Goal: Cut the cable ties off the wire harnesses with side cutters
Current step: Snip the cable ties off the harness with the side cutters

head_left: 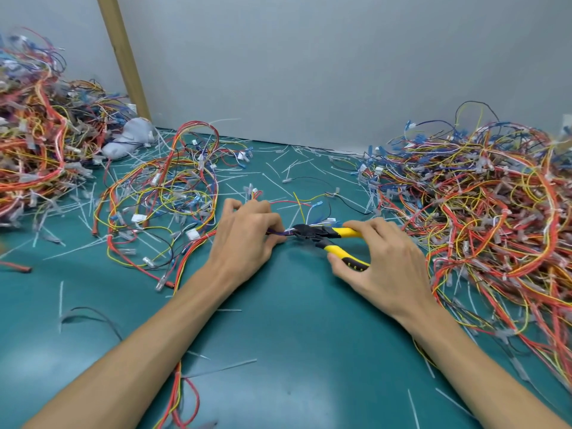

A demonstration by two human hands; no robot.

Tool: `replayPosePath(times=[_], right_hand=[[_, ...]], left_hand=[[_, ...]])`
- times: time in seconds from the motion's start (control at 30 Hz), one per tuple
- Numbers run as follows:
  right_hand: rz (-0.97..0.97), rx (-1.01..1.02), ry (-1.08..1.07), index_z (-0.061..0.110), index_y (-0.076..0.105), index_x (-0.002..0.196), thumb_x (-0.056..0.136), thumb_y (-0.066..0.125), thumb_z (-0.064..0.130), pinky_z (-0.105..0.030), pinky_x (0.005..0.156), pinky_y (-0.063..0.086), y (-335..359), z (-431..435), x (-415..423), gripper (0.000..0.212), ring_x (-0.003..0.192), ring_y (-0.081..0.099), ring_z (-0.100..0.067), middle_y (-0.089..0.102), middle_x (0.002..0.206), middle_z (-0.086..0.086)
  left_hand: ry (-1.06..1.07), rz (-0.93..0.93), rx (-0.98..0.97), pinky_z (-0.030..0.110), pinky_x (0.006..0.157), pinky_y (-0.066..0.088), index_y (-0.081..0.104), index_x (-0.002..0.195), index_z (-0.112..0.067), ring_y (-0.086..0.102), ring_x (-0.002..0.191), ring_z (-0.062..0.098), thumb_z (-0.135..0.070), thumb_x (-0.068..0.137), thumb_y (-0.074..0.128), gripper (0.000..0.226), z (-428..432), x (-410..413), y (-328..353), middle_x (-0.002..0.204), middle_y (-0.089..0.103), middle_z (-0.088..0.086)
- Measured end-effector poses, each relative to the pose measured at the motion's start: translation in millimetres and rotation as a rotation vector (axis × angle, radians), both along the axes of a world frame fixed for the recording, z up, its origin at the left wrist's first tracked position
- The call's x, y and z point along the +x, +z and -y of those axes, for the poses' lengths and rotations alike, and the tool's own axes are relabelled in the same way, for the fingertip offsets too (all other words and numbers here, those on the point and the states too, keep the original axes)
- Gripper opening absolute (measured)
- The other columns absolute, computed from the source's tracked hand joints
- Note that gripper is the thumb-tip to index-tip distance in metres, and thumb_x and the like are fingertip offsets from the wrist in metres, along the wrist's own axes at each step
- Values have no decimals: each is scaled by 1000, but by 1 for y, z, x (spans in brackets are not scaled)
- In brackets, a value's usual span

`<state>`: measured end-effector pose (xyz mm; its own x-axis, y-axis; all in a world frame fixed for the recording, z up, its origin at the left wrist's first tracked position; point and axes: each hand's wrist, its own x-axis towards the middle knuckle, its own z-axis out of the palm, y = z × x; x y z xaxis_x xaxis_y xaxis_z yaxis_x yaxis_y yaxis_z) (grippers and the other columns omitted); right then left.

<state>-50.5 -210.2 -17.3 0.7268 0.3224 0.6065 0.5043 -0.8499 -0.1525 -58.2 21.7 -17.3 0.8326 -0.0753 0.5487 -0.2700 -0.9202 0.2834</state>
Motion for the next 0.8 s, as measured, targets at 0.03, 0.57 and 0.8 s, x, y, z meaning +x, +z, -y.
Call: replayPosePath(times=[0.03, 0.57, 0.8], right_hand=[[-4, 7, 4, 25, 66, 112, 76, 58, 58, -31, 75, 45, 1, 0, 0, 49, 91, 59, -18, 60, 96, 6], [-57, -33, 0, 27, 67, 94, 74, 63, 55, -28, 56, 43, 2, -3, -3, 35, 78, 63, -18, 64, 81, 9], [-483, 268, 155, 29, 65, 71, 89, 59, 50, -33, 57, 42, 14, 6, 5, 29, 54, 50, -15, 57, 57, 2]], left_hand=[[-5, 8, 6, 32, 79, 24, 72, 76, -21, 59, 83, 19, -28, 77, 80, 10, 1, -1, 1, 80, 63, -6], [-65, 82, 11, 34, 76, 26, 73, 71, -15, 61, 72, 26, -23, 66, 87, 17, 5, -4, 1, 71, 64, -1], [86, 273, -16, 38, 94, 27, 62, 110, -25, 44, 115, 23, -52, 80, 68, 41, 1, -4, 4, 115, 56, -3]])
